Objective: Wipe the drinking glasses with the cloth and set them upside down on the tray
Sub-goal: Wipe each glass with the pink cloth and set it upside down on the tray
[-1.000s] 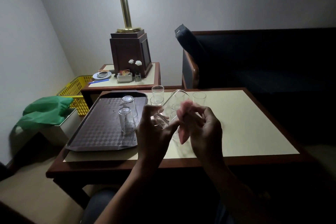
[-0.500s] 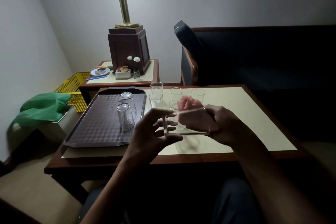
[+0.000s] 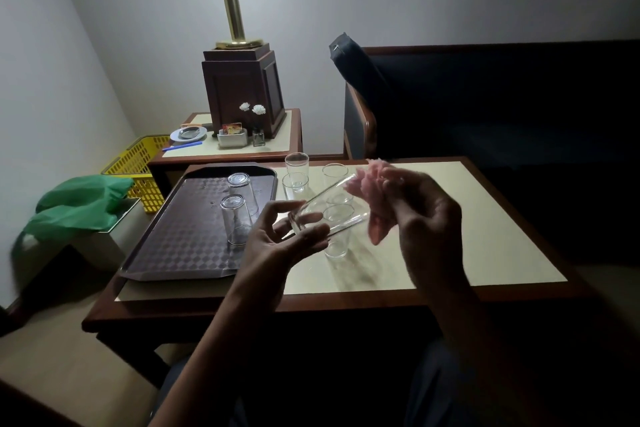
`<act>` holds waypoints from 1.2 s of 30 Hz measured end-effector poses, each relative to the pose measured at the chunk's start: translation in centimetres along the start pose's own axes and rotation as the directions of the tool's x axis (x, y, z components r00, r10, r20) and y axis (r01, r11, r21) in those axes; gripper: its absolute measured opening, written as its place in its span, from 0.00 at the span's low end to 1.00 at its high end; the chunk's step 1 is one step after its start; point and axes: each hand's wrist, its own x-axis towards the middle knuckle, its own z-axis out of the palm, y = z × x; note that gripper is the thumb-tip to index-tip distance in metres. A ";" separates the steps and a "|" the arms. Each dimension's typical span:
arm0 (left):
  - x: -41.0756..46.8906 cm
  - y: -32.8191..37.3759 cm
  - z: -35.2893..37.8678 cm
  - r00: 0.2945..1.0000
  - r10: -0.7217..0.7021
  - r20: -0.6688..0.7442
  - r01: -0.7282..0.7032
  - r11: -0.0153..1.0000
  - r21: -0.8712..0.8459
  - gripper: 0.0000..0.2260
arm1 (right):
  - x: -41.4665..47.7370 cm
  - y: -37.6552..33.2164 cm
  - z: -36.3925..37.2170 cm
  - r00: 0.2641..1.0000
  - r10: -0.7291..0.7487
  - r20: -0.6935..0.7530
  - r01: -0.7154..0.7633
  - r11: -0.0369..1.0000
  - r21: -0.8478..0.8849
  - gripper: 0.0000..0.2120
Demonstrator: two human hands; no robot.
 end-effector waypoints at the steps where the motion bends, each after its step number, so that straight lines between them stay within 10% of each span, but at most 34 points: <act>1: 0.1 0.5 -0.5 0.998 -0.033 0.061 0.032 0.999 0.013 0.23 | 0.8 -0.5 -0.5 0.991 -0.077 0.108 0.082 0.996 -0.041 0.07; 6: 1.5 2.9 -3.4 0.925 -0.234 0.300 0.221 0.972 0.077 0.23 | 4.3 -1.9 -1.3 0.888 -0.137 0.439 0.283 0.915 -0.287 0.13; 18: 1.9 3.0 -4.0 0.920 -0.233 0.314 0.231 0.972 0.044 0.23 | 2.4 0.0 0.2 0.922 -0.157 0.353 0.237 0.951 -0.196 0.03; 24: 2.3 4.2 -4.2 0.855 -0.411 0.316 0.379 0.911 0.161 0.25 | 3.2 -1.3 -0.6 0.554 -0.549 0.626 0.810 0.528 -0.254 0.09; 28: 2.3 4.2 -4.2 0.920 -0.296 0.257 0.277 0.955 0.110 0.18 | 3.2 -1.7 -0.4 0.885 -0.205 0.418 0.364 0.865 -0.345 0.07; 32: 2.1 3.7 -3.8 0.939 -0.300 0.166 0.307 0.951 -0.020 0.16 | 3.5 -2.8 -1.7 0.792 0.122 0.598 -0.005 0.981 -0.194 0.17; 36: 1.8 3.4 -3.9 0.916 -0.362 0.173 0.378 0.923 -0.071 0.17 | 3.1 -2.0 -1.3 0.800 0.032 0.600 0.165 0.949 -0.269 0.25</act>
